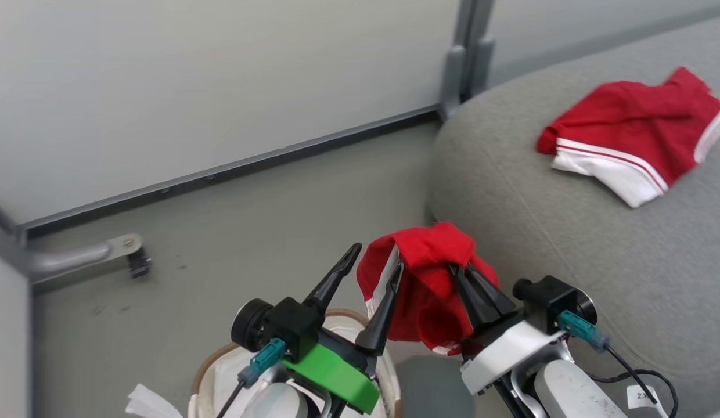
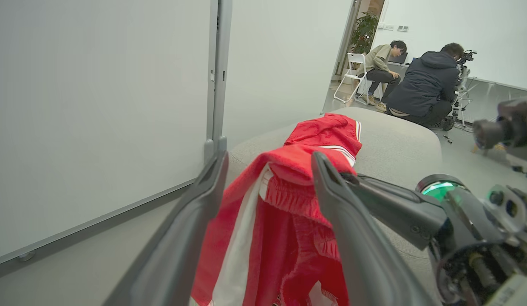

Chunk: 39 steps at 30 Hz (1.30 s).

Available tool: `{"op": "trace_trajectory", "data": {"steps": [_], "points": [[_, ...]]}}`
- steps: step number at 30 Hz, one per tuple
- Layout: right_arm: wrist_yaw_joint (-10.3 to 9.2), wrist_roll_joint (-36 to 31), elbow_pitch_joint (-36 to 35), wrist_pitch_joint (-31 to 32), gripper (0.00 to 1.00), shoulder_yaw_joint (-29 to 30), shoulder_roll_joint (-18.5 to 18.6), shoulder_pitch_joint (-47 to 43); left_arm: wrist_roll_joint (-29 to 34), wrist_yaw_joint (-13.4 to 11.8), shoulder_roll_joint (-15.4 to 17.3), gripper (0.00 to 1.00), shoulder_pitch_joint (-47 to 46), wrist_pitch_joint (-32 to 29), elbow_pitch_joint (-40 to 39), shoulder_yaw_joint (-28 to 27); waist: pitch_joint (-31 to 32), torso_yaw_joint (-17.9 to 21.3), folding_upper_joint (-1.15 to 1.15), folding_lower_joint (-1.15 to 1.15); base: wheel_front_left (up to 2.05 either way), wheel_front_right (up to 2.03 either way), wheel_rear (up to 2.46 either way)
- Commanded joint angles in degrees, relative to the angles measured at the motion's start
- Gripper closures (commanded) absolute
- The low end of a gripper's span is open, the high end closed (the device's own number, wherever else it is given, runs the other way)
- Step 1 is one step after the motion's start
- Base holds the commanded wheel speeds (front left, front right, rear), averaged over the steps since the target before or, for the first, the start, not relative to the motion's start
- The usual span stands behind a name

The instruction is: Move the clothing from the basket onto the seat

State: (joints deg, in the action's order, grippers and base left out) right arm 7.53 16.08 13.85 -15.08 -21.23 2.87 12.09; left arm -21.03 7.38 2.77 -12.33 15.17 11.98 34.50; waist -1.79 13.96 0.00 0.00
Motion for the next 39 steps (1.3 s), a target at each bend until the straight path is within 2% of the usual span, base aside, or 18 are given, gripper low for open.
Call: {"op": "trace_trajectory", "data": {"steps": [1, 5, 11, 14, 17, 21, 28, 30, 36, 39], "points": [[-0.08, -0.2, -0.5, -0.1, 1.00, 0.4, 0.1, -0.8, 0.4, 0.2, 0.2, 0.00, 0.0, 0.0, 0.3, -0.4, -1.9, 10.4, 0.00, 0.00, 0.00, 0.00, 0.00], [-0.08, 0.3, -0.9, -0.1, 1.00, 1.4, 0.1, -1.0, 0.8, 0.2, 0.2, 0.00, -0.5, 0.0, 0.8, -0.7, -2.9, 15.7, 0.00, 0.00, 0.00, 0.00, 0.00], [-0.07, -0.9, -2.7, -0.1, 1.00, 6.3, 0.0, -1.7, 0.0, 0.2, 0.3, 0.00, -3.2, -0.1, 2.2, 1.9, -5.1, 17.1, 0.00, 0.00, 0.00, 0.00, 0.00], [-0.08, -1.1, -3.4, -0.1, 1.00, 7.5, 1.2, -0.2, -0.1, 0.2, 0.3, 0.00, -4.2, -0.1, 2.9, 2.3, -6.1, 17.3, 0.00, 0.00, 0.00, 0.00, 0.00], [-0.08, -1.3, -3.3, -0.1, 1.00, 7.7, 3.9, 2.5, 0.0, 0.2, 0.3, 0.00, -4.4, 0.0, 3.6, 2.6, -6.8, 17.3, 0.00, 0.00, 0.00, 0.00, 0.00], [-0.08, -2.1, -2.9, -0.1, 1.00, 6.7, 9.3, 8.6, 1.0, 0.2, 0.3, 0.00, -4.8, 0.0, 4.3, 1.9, -8.4, 17.3, 0.00, 0.00, 0.00, 0.00, 0.00], [-0.08, -1.4, 0.6, -0.1, 1.00, 4.9, 19.3, 25.3, 2.8, 0.2, 1.7, 0.00, -5.2, 0.0, 4.6, 0.1, -12.5, 17.3, 0.00, 0.00, 0.00, 0.00, 0.00], [-0.08, -1.7, 2.5, -0.1, 1.00, 5.4, 22.3, 29.8, 3.4, 0.2, 1.8, 0.00, -5.7, -0.1, 4.6, 0.1, -14.2, 16.1, 0.00, 0.00, 0.00, 0.00, 0.00], [-0.08, -2.9, 8.9, -0.1, 1.00, 8.3, 28.1, 40.5, 4.2, 0.2, 3.4, 0.00, -7.8, 0.0, 4.9, 1.1, -19.1, 12.2, 0.00, 0.00, 0.00, 0.00, 0.00], [-0.08, -4.6, 12.2, -0.1, 1.00, 10.9, 29.1, 43.6, 4.5, 0.2, 4.2, 0.00, -9.0, 0.0, 4.9, 1.2, -21.4, 10.3, 0.00, 0.00, 0.00, 0.00, 0.00]]}}
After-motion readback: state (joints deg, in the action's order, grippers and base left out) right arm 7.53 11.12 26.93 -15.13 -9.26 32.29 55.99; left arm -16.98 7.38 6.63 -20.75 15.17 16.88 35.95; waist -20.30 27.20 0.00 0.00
